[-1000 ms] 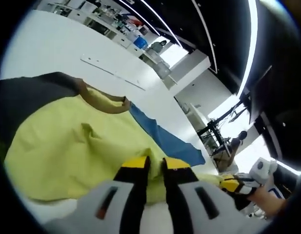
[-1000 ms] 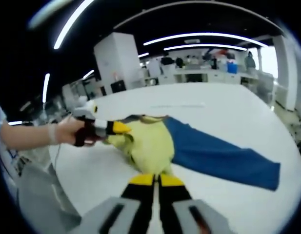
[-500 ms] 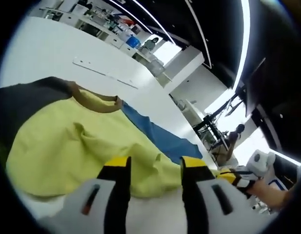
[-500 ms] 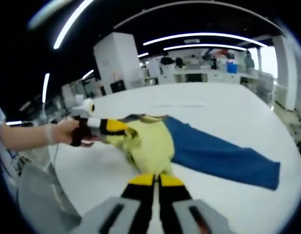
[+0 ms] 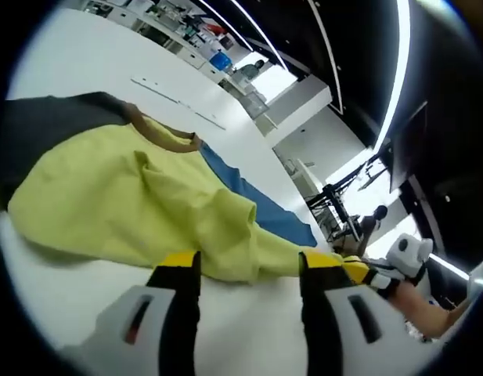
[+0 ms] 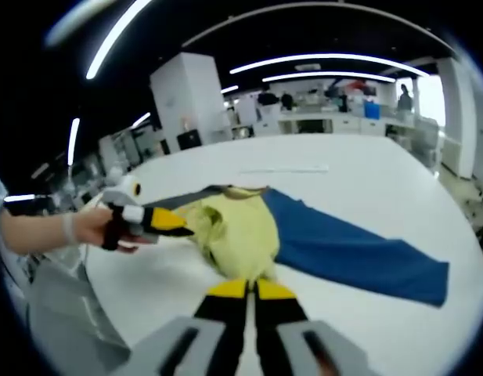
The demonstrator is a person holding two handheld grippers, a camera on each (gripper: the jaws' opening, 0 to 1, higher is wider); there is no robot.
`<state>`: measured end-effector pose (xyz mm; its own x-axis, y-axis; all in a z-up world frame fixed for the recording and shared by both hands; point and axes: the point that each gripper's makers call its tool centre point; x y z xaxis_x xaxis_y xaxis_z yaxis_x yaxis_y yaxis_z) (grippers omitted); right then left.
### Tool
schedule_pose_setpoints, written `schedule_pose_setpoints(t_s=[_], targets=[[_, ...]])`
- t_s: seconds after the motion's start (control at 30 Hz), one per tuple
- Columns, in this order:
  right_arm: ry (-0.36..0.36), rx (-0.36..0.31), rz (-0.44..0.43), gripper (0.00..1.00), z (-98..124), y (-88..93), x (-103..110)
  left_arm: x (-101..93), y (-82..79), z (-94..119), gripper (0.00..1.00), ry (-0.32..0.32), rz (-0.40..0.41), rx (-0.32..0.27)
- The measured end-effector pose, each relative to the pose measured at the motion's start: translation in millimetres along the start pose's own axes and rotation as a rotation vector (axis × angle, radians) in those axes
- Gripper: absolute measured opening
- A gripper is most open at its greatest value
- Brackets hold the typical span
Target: Fold the garment on the visible template until the final outline fits inside the template.
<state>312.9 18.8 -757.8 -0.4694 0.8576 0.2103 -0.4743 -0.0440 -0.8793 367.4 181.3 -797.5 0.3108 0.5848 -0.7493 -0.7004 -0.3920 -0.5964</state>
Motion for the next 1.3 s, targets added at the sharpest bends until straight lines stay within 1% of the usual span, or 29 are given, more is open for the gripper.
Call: schedule_pose_setpoints(t_s=[0.1,0.23,0.33,0.37,0.43,0.53,0.6,0.63,0.67,0.77,0.8,0.87,1.03,1.17,1.3], targets=[[0.0,0.0,0.003,0.0,0.0,-0.5,0.2,2.7,8.2,1.2,0.45,-0.005,0.045,0.006],[-0.001,0.001,0.001,0.0,-0.4,-0.1,-0.1,4.4,21.6,0.2,0.44,-0.013,0.07,0.02],[-0.001,0.0,-0.002,0.0,-0.6,0.0,-0.6,3.1,26.9,-2.3,0.42,-0.006,0.143,0.011],[-0.001,0.0,-0.002,0.0,-0.7,0.1,-0.6,1.0,27.2,-3.9,0.41,0.002,0.2,-0.003],[-0.001,0.0,0.0,0.0,-0.9,0.1,-0.6,0.6,29.3,-6.9,0.4,0.014,0.254,-0.019],[-0.002,-0.004,-0.006,0.0,-0.3,-1.1,0.0,3.3,31.7,-8.8,0.35,0.005,0.278,-0.029],[-0.002,-0.006,-0.006,0.0,-0.2,-2.1,-0.1,1.8,32.4,-12.2,0.33,0.015,0.328,-0.041],[-0.001,-0.007,-0.004,0.0,-0.3,-2.5,-0.4,1.0,31.8,-14.2,0.33,0.014,0.373,-0.053],[-0.002,-0.007,-0.007,0.0,-0.5,-2.6,-0.3,0.9,30.4,-15.6,0.33,0.02,0.374,-0.067],[-0.001,-0.006,-0.009,0.0,-0.5,-2.3,-0.9,3.7,26.5,-18.3,0.32,0.013,0.41,-0.106],[-0.001,-0.006,-0.01,0.0,-0.4,-2.2,-1.0,4.5,24.9,-18.9,0.31,0.008,0.459,-0.123],[0.0,-0.006,-0.012,0.0,-0.2,-1.6,-0.8,8.2,24.4,-18.6,0.28,0.006,0.495,-0.145],[-0.001,0.002,-0.014,0.0,-0.4,1.6,-0.9,15.5,28.1,-17.0,0.16,-0.01,0.494,-0.151],[-0.001,0.005,-0.016,0.0,-0.7,2.9,-1.0,20.3,29.2,-15.0,0.08,-0.015,0.519,-0.16],[-0.001,0.007,-0.016,0.0,-0.9,3.9,-0.3,20.0,28.3,-16.2,0.05,-0.01,0.542,-0.176]])
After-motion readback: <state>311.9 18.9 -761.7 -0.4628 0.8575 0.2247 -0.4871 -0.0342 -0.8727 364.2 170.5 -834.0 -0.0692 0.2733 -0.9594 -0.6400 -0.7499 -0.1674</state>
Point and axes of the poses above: the point that each gripper's makers call its tool centre point, and the gripper's own axes: z roughly backward along the fingers, x roughly to its left, y roughly out of its underside, and after that the axes turned 7 degrees about -x, right-handed
